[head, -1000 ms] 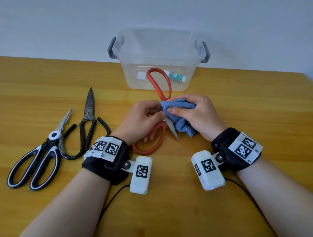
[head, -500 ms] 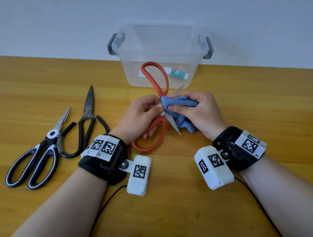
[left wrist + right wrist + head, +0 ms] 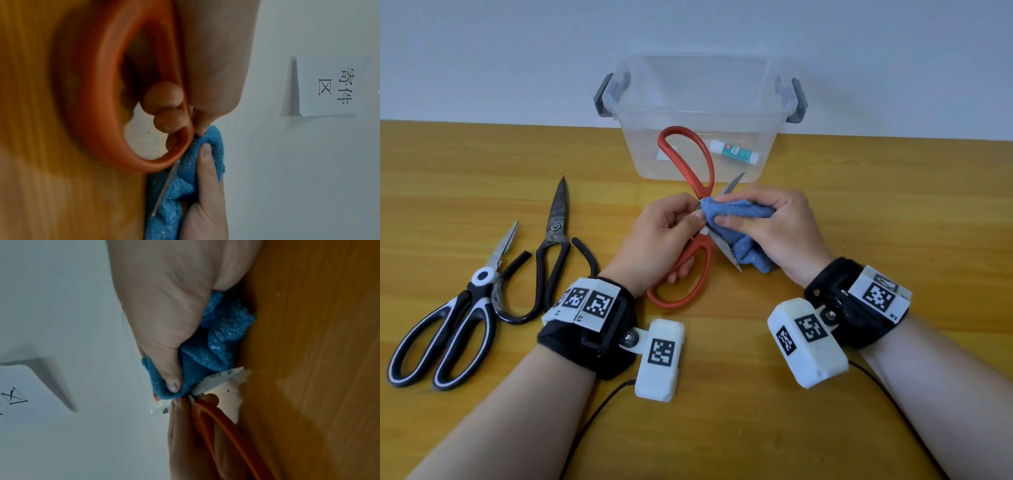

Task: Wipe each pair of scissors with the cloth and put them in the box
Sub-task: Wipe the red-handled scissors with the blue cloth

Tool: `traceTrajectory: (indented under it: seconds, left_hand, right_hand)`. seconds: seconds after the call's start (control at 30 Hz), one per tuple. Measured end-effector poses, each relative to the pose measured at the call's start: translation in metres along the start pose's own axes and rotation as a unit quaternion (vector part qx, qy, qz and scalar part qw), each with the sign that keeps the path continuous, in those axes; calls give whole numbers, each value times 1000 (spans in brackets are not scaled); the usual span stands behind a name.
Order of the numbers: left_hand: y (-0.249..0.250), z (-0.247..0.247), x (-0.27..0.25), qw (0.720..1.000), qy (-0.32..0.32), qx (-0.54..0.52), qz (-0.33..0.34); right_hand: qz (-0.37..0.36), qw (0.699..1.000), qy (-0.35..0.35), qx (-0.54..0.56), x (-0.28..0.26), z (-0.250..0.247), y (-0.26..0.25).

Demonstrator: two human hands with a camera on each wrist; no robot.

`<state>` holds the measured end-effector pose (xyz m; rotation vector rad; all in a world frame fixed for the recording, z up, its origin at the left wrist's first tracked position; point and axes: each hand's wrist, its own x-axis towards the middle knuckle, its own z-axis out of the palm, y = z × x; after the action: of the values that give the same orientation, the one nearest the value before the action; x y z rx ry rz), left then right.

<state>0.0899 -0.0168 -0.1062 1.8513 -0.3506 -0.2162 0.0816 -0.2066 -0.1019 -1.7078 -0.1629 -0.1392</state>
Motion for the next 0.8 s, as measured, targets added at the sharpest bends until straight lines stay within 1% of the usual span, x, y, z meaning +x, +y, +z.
traceTrajectory:
  seconds: [0.03,0.07,0.1,0.13,0.17,0.23,0.27,0.3,0.33,0.37,0.4,0.47,0.5,0.53,0.6,0.63,0.67,0.73,0.8]
  left_hand:
    - [0,0,0,1000,-4,-1,1]
    - [0,0,0,1000,-10,-4,4]
    - [0,-1,0,1000,-16,-6,8]
    - [0,-1,-1,1000,-22,-6,12]
    - [1,-1,-1,1000,-27,-5,13]
    - [2,-1,-3,999,-28,2,16]
    - [2,-1,-3,1000,-24,5,17]
    - [2,0,-3,1000,-18,6,19]
    - [2,0,-2,1000,-12,6,21]
    - [1,0,-2,1000,-8,4,23]
    - [1,0,-2,1000,-8,1,24]
    - [1,-1,-2,999,-20,-5,26]
    - [1,-1,-3,999,-27,-5,26]
    - [1,-2,-3,999,-33,-5,26]
    - [1,-2,-3,999,-35,-5,23]
    - [1,-2,-2,999,-29,-6,19]
    - [0,-2,-1,1000,-19,-11,15]
    - [-1,-2,1,999,6,-41,9]
    - [-3,-3,3,997,24,-73,5]
  right_hand:
    - [-20,999,-13,-27,1,0,1]
    - [-10,999,-4,-31,2,-1,2]
    - [17,1000,18,-17,3,0,2]
    - [48,998,50,4,4,-1,4]
    - [65,993,90,24,5,-1,4]
    - [45,984,170,26,8,-3,8]
    - [26,978,201,45,10,-5,10]
    - [15,973,217,71,12,-5,10]
    - [14,972,212,98,13,-6,10]
    - [19,976,185,115,12,-6,10]
    - [22,985,139,105,9,-5,8]
    - [15,999,46,24,3,-2,4]
    - [12,999,39,-3,2,-1,4]
    - [17,998,60,-3,4,-1,5]
    - [35,992,117,31,7,-3,6]
    - [34,989,133,52,8,-4,7]
    - [29,989,133,63,9,-4,8]
    - [13,994,96,53,8,-5,9]
    - [-10,999,30,10,5,-4,7]
